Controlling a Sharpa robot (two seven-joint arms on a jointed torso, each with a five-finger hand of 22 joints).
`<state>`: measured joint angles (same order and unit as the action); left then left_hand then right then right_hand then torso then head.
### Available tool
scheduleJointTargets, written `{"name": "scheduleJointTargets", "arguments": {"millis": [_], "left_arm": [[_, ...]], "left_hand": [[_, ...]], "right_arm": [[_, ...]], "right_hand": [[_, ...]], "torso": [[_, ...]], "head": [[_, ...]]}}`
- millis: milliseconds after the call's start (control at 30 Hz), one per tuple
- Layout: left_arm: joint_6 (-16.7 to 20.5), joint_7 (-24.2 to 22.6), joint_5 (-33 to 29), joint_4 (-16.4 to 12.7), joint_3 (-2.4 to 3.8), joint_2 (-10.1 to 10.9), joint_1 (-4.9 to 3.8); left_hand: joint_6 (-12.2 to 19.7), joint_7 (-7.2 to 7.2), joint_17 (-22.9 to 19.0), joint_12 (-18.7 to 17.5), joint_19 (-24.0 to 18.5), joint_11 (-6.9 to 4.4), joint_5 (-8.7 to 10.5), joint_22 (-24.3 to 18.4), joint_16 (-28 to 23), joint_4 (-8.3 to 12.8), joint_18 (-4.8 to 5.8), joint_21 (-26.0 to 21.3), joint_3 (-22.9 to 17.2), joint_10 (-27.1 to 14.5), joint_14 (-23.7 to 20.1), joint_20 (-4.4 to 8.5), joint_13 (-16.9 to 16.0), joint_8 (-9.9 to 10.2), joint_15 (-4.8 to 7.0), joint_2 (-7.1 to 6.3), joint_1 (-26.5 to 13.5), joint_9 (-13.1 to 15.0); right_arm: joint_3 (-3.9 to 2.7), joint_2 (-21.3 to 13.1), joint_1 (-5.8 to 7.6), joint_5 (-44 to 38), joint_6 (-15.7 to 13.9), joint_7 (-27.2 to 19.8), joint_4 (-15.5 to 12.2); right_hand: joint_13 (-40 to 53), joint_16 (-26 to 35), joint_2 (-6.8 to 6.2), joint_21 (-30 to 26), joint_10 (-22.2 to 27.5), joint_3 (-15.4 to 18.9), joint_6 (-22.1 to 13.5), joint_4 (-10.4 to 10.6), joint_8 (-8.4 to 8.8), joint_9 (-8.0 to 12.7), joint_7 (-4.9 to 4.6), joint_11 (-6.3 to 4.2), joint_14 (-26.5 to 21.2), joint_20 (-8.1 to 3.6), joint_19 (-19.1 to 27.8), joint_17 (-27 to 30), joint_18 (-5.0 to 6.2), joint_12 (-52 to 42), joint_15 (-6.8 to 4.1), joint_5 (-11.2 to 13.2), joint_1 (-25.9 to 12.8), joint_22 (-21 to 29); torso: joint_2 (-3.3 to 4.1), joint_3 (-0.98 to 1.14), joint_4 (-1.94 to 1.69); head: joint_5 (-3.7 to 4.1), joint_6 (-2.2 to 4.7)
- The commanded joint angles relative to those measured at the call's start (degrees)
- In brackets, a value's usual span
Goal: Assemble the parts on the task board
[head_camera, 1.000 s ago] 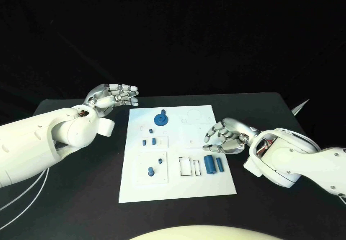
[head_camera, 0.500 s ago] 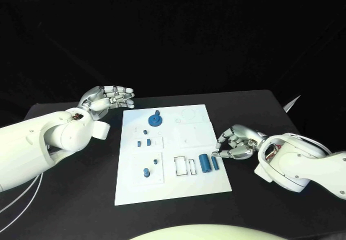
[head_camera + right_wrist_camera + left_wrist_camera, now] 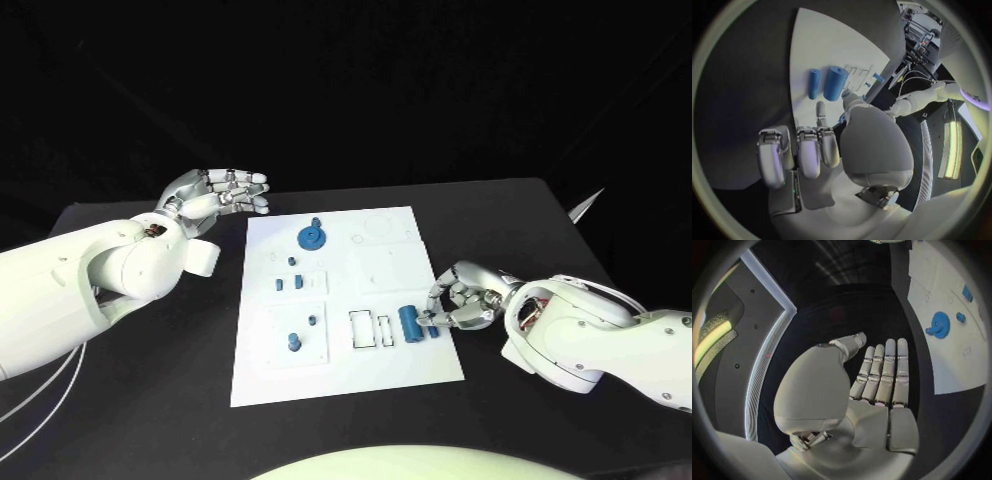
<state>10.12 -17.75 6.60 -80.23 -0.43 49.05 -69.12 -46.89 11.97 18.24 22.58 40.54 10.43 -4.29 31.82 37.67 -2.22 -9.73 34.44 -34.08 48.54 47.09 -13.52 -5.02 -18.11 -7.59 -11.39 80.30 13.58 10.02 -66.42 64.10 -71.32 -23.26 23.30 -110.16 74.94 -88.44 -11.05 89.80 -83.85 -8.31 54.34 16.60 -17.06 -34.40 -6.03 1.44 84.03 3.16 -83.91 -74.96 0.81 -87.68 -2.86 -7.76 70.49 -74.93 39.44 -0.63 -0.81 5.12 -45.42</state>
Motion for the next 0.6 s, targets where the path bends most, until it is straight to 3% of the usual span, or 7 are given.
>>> {"name": "scheduleJointTargets", "arguments": {"millis": [33, 600], "left_arm": [[-1.0, -0.3, -0.2, -0.1, 0.03, 0.0, -0.02], [-1.1, -0.1, -0.2, -0.1, 0.03, 0.1, -0.02]], "left_hand": [[0.5, 1.63, 0.0, -0.4, 0.4, 0.18, -0.07, 0.0, -0.2, 0.0, -0.59, -0.2, 0.4, 0.2, 0.5, -0.06, 0.1, -0.2, -0.08, 0.49, -0.2, -0.1], [0.5, 1.62, 0.0, -0.4, 0.4, 0.19, -0.08, -0.1, -0.3, 0.0, -0.57, -0.4, 0.5, 0.1, 0.5, -0.07, 0.1, -0.3, -0.10, 0.50, -0.2, -0.1]], "right_arm": [[0.01, 0.5, -0.20, -1.8, 0.7, 1.3, 0.0], [0.00, 4.0, -1.80, -2.7, 0.8, 2.7, 1.5]], "right_hand": [[13.5, -0.4, 0.65, 0.2, -4.9, 0.3, -0.1, 0.0, -0.34, -0.1, 0.13, -0.08, 5.4, 0.10, -6.1, -11.8, -0.81, -0.3, 0.25, -0.3, 0.0, -15.1], [13.5, -0.4, 1.95, 0.2, -4.9, 0.9, 0.1, 0.1, -0.52, -0.3, 0.20, -0.12, 5.3, 0.11, -6.1, -11.7, -0.81, -0.2, 0.24, -1.0, -0.9, -15.1]], "torso": [[-0.01, 0.05, 0.03], [-0.01, 0.00, -0.03]], "head": [[-0.17, -0.14], [-0.53, -0.53]]}}
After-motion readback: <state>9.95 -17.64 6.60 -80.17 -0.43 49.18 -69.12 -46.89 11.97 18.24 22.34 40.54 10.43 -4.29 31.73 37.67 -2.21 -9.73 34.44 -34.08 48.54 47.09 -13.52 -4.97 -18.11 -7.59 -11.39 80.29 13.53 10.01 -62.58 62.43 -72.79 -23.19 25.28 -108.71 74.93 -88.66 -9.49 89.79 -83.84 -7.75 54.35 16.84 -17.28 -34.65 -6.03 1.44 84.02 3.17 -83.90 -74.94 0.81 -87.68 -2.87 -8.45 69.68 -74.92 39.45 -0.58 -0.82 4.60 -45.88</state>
